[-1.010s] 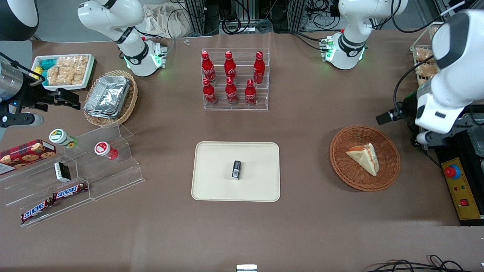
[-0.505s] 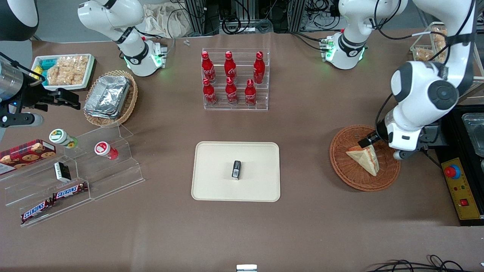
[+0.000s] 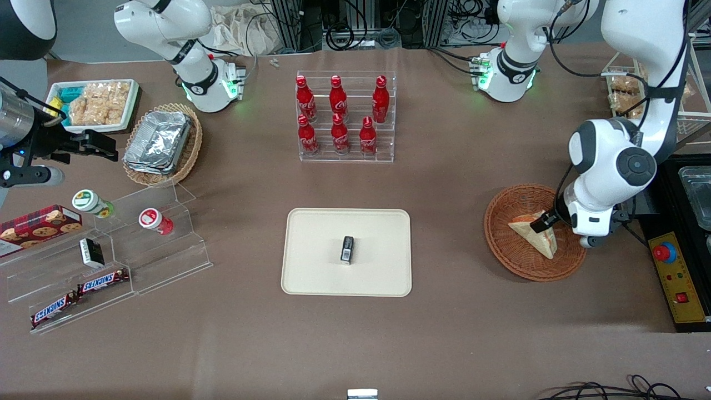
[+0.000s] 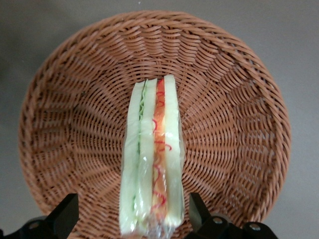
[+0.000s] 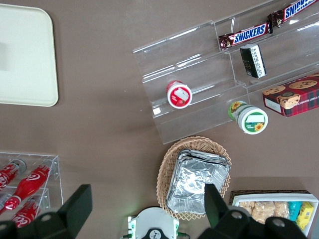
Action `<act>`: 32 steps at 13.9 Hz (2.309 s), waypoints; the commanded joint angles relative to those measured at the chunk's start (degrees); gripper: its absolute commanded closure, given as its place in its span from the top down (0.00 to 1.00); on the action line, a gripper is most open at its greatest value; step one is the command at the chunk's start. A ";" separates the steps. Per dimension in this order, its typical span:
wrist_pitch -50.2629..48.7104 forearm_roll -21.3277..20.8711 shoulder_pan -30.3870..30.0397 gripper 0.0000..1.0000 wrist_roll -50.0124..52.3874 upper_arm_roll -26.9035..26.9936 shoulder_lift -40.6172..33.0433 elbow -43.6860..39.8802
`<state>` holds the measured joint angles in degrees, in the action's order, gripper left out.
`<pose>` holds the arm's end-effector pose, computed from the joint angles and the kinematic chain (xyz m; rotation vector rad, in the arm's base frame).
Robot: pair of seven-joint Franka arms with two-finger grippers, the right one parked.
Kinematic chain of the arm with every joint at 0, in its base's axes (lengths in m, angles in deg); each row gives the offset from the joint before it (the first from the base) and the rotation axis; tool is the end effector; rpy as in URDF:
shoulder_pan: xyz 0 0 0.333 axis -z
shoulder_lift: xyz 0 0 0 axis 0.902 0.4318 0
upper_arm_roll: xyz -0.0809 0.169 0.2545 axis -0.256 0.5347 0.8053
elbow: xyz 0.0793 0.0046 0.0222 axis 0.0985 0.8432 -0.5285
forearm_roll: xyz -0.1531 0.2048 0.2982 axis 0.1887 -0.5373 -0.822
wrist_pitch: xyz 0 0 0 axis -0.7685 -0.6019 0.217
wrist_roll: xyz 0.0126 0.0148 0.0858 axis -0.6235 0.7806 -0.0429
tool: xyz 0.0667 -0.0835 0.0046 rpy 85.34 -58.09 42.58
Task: Place sandwich from basket to tray
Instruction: 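Close the left gripper on the wrapped sandwich, then lift the sandwich with the left gripper and carry it toward the white tray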
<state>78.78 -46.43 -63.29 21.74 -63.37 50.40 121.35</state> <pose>0.5559 -0.0138 0.2739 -2.9505 -1.0470 0.0141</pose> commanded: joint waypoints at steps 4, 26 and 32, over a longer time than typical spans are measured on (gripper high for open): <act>5.30 -1.68 0.28 0.69 3.28 -0.04 3.97 0.80; -20.98 -1.32 1.95 0.00 -4.81 -29.22 7.39 -27.50; -13.26 -6.68 8.79 0.00 4.13 -29.75 17.41 -31.28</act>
<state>63.54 -51.25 -56.53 21.04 -93.12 63.05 93.84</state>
